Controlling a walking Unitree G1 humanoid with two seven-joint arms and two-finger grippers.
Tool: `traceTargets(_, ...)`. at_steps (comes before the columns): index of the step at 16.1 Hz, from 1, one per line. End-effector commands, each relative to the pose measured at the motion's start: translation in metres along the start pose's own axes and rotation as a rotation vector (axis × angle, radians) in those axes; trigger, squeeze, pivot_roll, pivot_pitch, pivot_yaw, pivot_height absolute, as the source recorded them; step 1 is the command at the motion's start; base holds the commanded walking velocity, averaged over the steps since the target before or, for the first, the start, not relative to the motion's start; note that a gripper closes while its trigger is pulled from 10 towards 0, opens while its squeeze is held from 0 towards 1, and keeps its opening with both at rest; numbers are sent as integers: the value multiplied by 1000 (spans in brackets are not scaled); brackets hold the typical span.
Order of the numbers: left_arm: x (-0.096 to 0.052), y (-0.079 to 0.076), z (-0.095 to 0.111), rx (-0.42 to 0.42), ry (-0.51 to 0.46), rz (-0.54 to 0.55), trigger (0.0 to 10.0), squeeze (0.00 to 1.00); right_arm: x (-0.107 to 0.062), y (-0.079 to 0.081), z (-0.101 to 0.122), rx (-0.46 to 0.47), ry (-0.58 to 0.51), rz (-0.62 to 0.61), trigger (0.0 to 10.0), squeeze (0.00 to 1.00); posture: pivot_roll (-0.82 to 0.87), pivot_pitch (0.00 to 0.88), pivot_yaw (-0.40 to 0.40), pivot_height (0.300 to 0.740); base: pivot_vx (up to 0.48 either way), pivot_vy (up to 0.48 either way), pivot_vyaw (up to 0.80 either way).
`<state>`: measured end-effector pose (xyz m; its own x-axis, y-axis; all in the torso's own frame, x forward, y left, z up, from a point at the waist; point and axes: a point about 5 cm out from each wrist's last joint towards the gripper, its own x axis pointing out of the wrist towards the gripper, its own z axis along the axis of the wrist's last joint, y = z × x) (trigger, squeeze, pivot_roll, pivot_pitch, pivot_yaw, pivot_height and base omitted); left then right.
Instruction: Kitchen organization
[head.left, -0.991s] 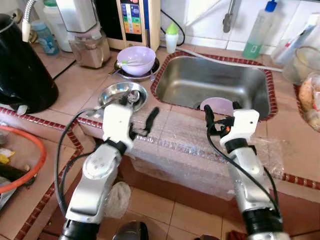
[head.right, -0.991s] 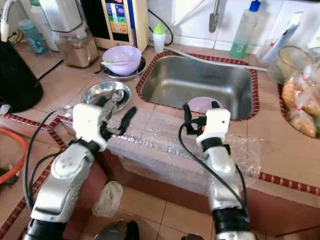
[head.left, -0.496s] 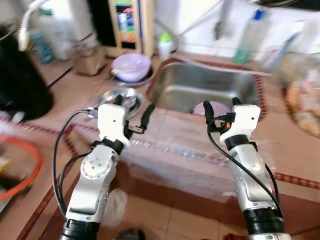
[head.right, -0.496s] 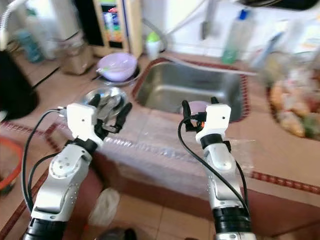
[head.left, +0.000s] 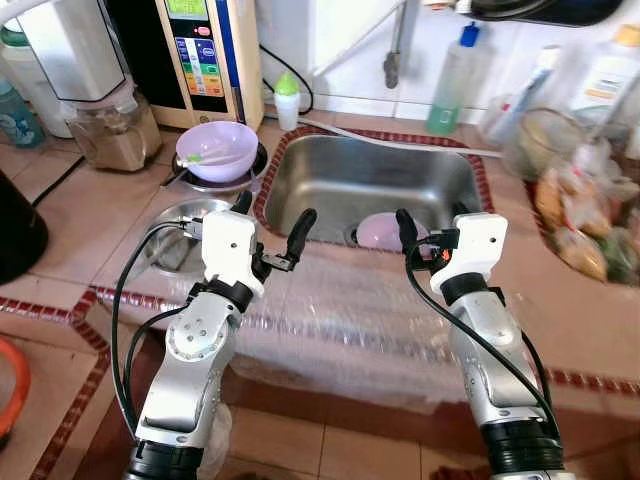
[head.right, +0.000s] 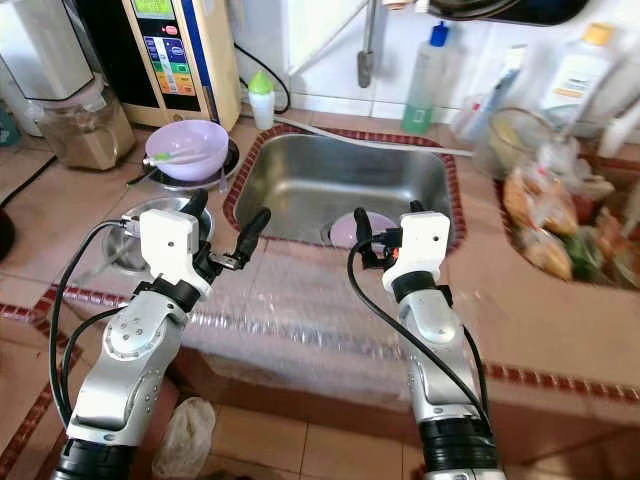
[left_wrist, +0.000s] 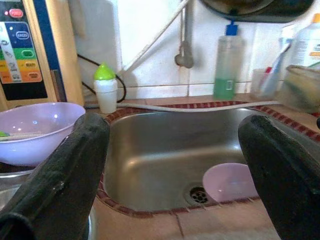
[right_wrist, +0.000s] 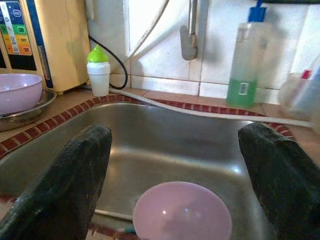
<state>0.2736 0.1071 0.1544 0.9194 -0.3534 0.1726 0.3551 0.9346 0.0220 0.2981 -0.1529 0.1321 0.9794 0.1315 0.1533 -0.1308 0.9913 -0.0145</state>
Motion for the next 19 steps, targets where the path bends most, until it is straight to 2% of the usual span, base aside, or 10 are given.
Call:
traceTargets(1, 1, 3, 0, 9, 1, 7, 10000, 0, 2, 1, 6, -1, -17, 0, 10000, 0, -9, 0, 25, 740, 315, 0, 0)
traceTargets(4, 0, 3, 0, 18, 3, -2, 10000, 0, 6, 9, 10, -24, -48, 47, 10000, 0, -1, 0, 25, 740, 324, 0, 0)
traceTargets(7, -1, 5, 1, 24, 2, 18, 10000, 0, 8, 11, 10, -21, -50, 43, 10000, 0, 9, 0, 25, 740, 302, 0, 798)
traceTargets(11, -5, 11, 2, 46, -3, 64, 10000, 0, 9, 14, 9, 5, -45, 45, 10000, 0, 17, 0, 31, 740, 0, 0, 0)
traceTargets(12, -6, 17, 4, 79, -8, 108, 10000, 0, 10, 14, 9, 7, -46, 45, 10000, 0, 20, 0, 32, 740, 0, 0, 0)
traceTargets(13, -9, 25, 5, 115, -13, 169, 10000, 0, 11, 13, 8, 8, -44, 42, 10000, 0, 22, 0, 34, 740, 0, 0, 0)
traceTargets(15, -18, 32, 3, 130, 8, 217, 10000, 0, 8, 14, 4, 10, -29, 42, 10000, 0, 28, 0, 37, 740, 0, 0, 0)
traceTargets(19, -41, 39, -4, 165, 40, 210, 10000, 0, 5, 20, -1, 15, -8, 57, 10000, 0, 45, 0, 36, 740, 0, 0, 0)
